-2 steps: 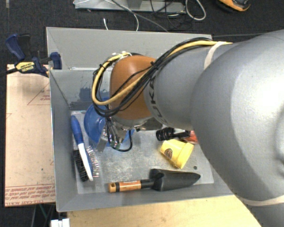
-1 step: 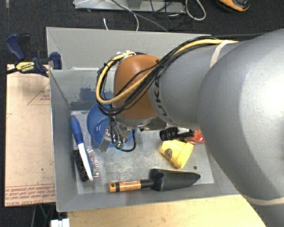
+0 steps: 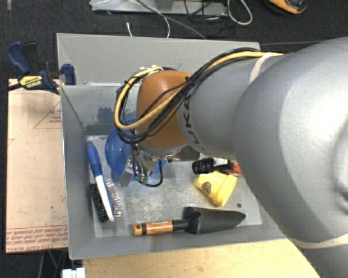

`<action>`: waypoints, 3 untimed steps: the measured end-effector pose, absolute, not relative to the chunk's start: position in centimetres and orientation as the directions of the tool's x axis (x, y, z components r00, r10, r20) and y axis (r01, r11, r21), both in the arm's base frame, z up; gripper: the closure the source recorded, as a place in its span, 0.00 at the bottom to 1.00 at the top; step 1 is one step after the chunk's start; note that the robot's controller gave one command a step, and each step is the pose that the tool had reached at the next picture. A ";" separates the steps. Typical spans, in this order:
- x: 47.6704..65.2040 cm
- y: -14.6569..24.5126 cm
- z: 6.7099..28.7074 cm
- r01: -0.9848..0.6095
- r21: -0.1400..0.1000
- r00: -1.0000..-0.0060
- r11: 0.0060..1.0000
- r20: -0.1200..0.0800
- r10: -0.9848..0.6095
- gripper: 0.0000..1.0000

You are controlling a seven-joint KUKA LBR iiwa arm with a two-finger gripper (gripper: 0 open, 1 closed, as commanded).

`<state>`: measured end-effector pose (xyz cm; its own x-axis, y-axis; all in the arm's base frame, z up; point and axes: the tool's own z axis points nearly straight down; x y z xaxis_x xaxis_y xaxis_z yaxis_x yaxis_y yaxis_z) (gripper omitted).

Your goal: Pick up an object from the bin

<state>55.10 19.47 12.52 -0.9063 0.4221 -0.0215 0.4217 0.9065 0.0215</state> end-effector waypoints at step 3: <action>53.5 17.6 18.7 0.328 0.021 -0.944 0.945 -0.026 0.328 1.00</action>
Offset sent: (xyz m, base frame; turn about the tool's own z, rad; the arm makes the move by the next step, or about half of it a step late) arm -0.0033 -0.0028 0.0122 0.0106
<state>53.51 17.62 18.72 -0.9443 0.3281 -0.0264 0.3276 0.9446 0.0210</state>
